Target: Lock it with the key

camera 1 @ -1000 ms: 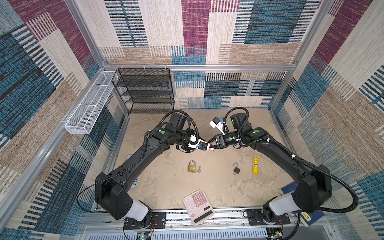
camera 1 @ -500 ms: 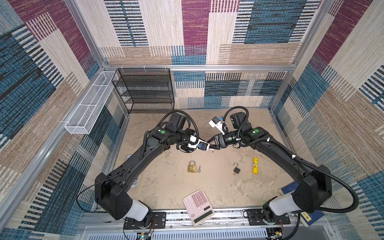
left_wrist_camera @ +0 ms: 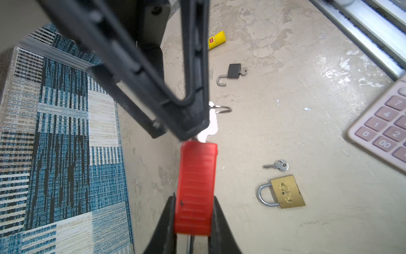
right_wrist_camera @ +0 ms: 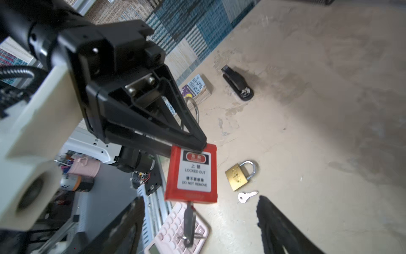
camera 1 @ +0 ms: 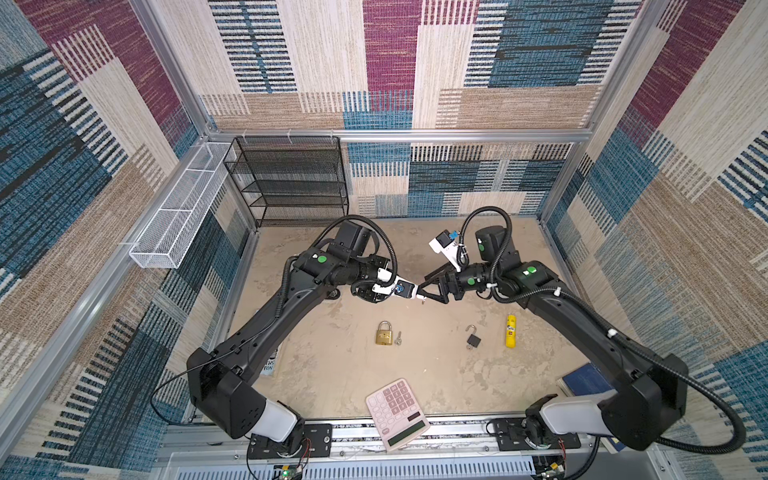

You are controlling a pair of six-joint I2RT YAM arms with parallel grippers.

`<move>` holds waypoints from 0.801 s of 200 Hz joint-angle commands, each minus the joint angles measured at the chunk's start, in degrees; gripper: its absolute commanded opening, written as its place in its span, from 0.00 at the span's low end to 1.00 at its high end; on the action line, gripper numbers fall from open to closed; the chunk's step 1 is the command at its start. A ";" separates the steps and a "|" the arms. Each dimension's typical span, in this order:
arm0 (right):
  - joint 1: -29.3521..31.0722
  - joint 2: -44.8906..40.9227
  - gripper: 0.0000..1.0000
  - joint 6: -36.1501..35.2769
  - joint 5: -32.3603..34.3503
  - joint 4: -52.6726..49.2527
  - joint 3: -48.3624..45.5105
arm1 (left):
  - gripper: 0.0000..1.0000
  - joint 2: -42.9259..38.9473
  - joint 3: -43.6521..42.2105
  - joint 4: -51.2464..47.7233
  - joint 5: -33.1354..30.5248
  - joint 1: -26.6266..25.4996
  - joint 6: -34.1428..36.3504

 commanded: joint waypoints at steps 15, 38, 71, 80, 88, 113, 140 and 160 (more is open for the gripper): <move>0.63 -13.42 0.86 -15.82 6.01 20.77 -12.05 | 0.00 3.01 7.41 -12.35 2.28 0.39 -5.50; 1.81 -17.92 0.86 -25.53 7.63 25.80 -16.41 | 0.00 4.04 10.54 -16.58 5.15 0.61 -7.75; 5.63 -17.35 0.85 -34.87 13.35 26.18 -16.24 | 0.00 2.95 11.47 -17.27 7.44 1.12 -10.57; 6.60 -16.65 0.86 -35.53 13.77 27.27 -16.22 | 0.00 2.50 11.46 -17.58 7.55 1.10 -10.78; 7.33 -16.03 0.85 -35.52 13.60 28.79 -16.38 | 0.00 2.23 11.48 -17.86 7.52 1.21 -10.95; 9.45 -13.55 0.85 -35.47 13.54 31.82 -16.25 | 0.00 1.24 11.23 -18.62 7.38 1.35 -10.98; 11.39 -10.69 0.83 -35.07 13.03 33.32 -15.48 | 0.00 0.34 10.64 -18.93 7.20 1.58 -11.15; 12.03 -9.41 0.78 -34.13 12.07 34.00 -14.92 | 0.00 -0.18 10.19 -19.01 7.05 1.71 -10.97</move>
